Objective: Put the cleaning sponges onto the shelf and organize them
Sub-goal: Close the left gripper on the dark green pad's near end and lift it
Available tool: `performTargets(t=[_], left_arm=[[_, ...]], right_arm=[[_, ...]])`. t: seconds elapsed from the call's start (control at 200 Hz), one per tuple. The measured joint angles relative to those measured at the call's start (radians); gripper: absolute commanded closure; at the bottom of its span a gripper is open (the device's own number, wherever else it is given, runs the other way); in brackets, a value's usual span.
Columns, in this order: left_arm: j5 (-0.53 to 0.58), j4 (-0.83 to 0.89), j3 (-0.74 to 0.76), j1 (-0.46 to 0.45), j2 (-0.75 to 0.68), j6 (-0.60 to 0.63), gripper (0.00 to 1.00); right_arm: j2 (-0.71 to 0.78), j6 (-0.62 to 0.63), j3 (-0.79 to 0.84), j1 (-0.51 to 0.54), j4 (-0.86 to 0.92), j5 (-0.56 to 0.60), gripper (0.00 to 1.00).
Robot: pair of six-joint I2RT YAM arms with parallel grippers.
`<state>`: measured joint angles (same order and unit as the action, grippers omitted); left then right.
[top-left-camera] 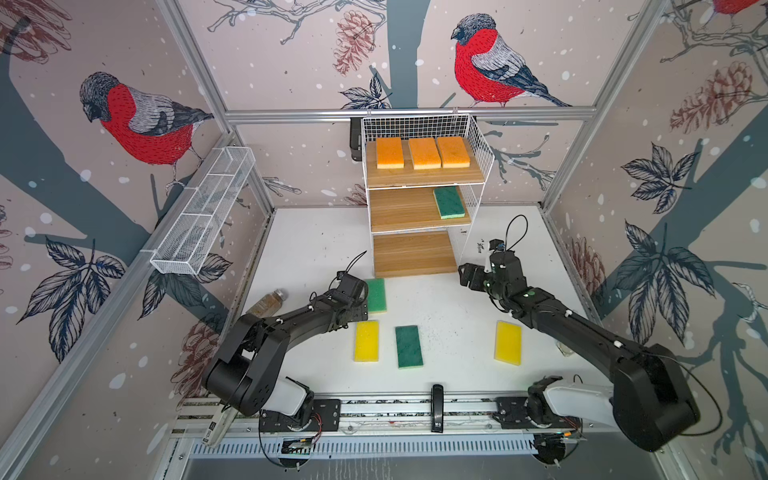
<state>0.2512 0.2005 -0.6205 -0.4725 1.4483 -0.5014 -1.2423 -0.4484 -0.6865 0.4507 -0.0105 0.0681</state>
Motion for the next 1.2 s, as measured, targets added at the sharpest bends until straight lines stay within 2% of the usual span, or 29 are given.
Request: performTargets(t=[0.26, 0.69, 1.201], left_arm=[[0.0, -0.002, 0.012, 0.0, -0.009, -0.008, 0.16], [0.015, -0.033, 0.007, 0.002, 0.016, -0.023, 0.36], [0.008, 0.084, -0.014, 0.003, -0.167, -0.024, 0.37]], right_arm=[[0.012, 0.0, 0.015, -0.01, -0.008, -0.015, 0.11], [0.042, -0.003, 0.035, -0.026, -0.008, -0.019, 0.11], [0.071, -0.003, 0.046, -0.032, -0.008, -0.027, 0.11]])
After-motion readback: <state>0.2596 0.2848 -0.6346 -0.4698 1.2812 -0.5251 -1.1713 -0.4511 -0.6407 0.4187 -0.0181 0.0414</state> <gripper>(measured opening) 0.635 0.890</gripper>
